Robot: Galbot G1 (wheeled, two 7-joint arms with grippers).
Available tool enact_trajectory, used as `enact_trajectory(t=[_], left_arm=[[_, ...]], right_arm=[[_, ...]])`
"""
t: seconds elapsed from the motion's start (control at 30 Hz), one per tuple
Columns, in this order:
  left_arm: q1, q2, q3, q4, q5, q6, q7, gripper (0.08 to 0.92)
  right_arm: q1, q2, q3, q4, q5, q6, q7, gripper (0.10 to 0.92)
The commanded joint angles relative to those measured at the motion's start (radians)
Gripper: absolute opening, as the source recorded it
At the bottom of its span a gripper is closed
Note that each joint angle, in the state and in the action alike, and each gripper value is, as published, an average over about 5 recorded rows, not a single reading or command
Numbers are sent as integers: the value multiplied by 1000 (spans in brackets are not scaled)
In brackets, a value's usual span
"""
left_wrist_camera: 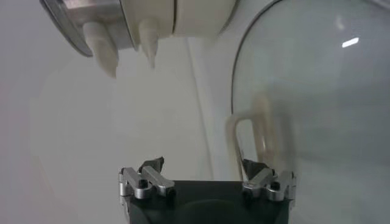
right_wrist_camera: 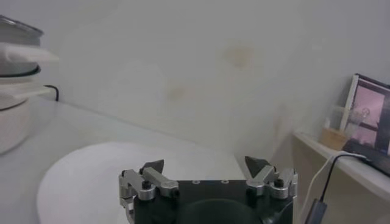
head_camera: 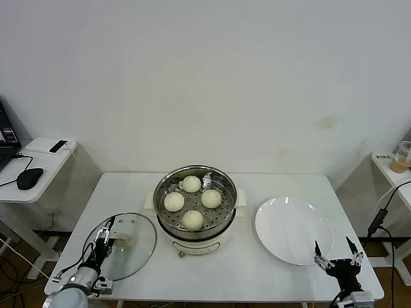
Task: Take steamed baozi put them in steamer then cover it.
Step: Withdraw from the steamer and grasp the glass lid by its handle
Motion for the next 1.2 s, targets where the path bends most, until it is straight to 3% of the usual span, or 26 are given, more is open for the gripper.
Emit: enact_trajectory(t=[0.03, 0.2, 0.67, 0.93, 1.2], left_arm=[[-53, -2, 11, 54, -17, -3, -1, 823], [-51, -12, 10, 74, -26, -8, -10, 778], [-44, -25, -13, 83, -33, -33, -19, 377], [27, -31, -47, -20, -104, -37, -61, 162], [136, -31, -133, -224, -172, 49, -76, 143]], right_arm=[[-7, 2, -5, 8, -2, 2, 1, 823], [-8, -1, -11, 12, -2, 0, 1, 823], [-19, -4, -19, 57, 13, -6, 7, 823], [-34, -7, -20, 58, 3, 4, 7, 823], [-40, -11, -40, 78, -3, 1, 7, 823]])
